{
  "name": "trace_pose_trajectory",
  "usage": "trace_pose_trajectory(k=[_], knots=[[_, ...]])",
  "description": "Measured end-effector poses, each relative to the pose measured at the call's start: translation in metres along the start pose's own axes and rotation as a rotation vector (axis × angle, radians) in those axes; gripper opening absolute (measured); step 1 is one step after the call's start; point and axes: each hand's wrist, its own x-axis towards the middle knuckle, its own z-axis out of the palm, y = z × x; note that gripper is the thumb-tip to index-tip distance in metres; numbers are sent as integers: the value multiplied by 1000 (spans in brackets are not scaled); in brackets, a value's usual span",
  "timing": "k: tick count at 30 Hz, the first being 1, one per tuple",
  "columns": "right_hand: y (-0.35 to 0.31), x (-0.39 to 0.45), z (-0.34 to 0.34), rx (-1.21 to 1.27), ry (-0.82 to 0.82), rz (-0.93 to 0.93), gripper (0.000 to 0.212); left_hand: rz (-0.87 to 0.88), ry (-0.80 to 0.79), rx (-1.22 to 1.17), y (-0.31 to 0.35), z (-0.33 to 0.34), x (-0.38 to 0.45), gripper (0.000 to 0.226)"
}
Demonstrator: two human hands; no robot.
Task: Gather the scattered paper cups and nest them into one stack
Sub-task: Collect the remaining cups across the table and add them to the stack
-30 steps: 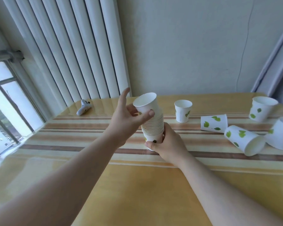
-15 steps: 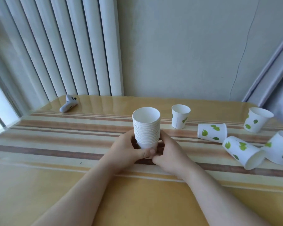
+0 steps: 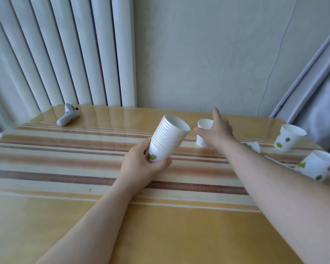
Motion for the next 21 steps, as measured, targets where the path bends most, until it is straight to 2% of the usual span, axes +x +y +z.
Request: trace_pose_trajectory(k=[2, 4, 6, 7, 9, 10, 11, 13, 16, 17, 21], knots=[[0, -2, 4, 91, -47, 19, 95, 19, -12, 20, -1, 0, 1, 54], [-1, -8, 4, 192, -20, 35, 90, 37, -13, 31, -1, -1, 1, 58], [-2, -17, 0, 457, 9, 93, 88, 47, -10, 40, -1, -1, 1, 59], [-3, -22, -4, 685, 18, 149, 79, 49, -10, 44, 0, -1, 0, 60], [-6, -32, -16, 1125, 7, 252, 44, 60, -6, 55, 0, 0, 0, 62], [-9, -39, -23, 1268, -10, 270, 29, 69, -2, 68, 0, 1, -1, 63], [-10, -48, -29, 1339, -39, 259, 22, 79, 1, 84, 0, 1, -1, 63], [-7, -59, -33, 1347, -85, 209, 27, 101, 4, 115, 0, 2, -2, 60], [-4, -74, -28, 1167, -130, 117, 75, 120, 0, 140, -1, 4, -3, 64], [-4, -79, -26, 1088, -134, 100, 84, 125, -4, 141, -1, 4, -4, 67], [2, -92, -22, 937, -176, 28, 86, 126, -27, 154, -2, 4, -5, 75]])
